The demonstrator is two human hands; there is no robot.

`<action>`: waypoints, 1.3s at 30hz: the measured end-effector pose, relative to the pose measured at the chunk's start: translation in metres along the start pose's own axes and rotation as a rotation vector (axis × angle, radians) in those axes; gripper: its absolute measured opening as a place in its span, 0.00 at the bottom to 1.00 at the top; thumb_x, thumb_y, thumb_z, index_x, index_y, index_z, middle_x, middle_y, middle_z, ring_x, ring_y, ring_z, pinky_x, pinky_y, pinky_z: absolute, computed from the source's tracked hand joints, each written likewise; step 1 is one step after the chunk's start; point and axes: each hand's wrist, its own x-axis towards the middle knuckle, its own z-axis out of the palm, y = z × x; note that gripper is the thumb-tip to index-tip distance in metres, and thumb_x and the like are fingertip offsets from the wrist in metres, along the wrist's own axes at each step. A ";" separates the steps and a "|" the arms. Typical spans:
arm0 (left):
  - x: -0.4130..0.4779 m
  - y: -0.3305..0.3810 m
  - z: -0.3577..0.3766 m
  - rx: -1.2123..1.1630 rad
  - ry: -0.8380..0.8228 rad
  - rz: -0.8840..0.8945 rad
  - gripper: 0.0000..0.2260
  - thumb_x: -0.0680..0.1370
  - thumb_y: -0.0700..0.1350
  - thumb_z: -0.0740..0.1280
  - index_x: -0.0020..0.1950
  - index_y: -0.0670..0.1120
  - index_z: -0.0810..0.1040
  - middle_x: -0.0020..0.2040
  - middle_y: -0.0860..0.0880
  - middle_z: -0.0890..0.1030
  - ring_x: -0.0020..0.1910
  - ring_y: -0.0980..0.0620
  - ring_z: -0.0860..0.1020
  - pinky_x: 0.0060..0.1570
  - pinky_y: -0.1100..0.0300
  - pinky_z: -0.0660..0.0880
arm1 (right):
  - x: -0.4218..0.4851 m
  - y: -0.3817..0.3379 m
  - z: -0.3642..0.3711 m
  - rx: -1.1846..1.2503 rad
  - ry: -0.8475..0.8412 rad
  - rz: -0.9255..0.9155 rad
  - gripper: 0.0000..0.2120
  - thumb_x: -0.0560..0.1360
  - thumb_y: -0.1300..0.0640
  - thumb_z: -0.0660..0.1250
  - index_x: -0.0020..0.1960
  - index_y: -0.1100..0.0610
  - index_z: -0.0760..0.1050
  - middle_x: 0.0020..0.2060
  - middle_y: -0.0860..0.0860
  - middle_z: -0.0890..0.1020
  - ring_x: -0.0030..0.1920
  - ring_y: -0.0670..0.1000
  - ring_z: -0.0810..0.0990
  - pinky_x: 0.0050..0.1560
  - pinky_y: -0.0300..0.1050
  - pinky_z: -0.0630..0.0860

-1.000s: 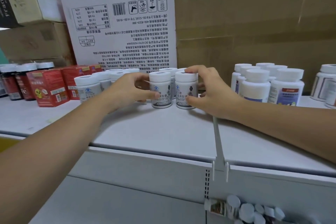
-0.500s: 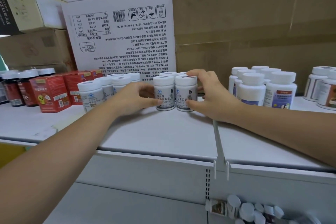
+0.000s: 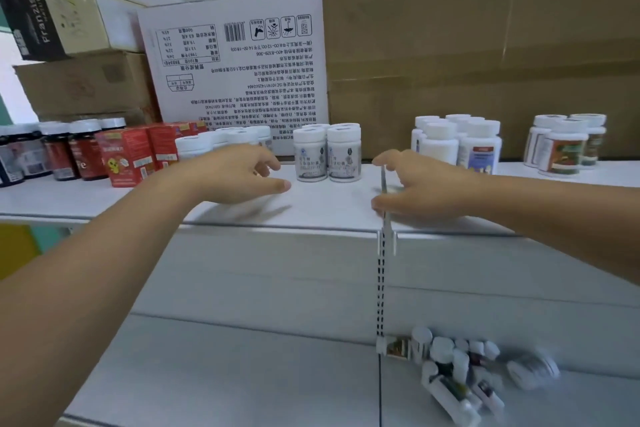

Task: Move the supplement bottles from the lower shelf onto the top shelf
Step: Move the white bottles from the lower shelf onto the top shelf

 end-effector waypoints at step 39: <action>-0.007 0.102 0.454 -0.772 -0.233 -0.395 0.20 0.79 0.50 0.65 0.70 0.45 0.70 0.62 0.46 0.78 0.61 0.45 0.76 0.55 0.57 0.70 | -0.160 0.212 0.352 0.463 -0.083 0.683 0.24 0.74 0.46 0.67 0.66 0.53 0.67 0.61 0.51 0.77 0.56 0.52 0.78 0.49 0.42 0.72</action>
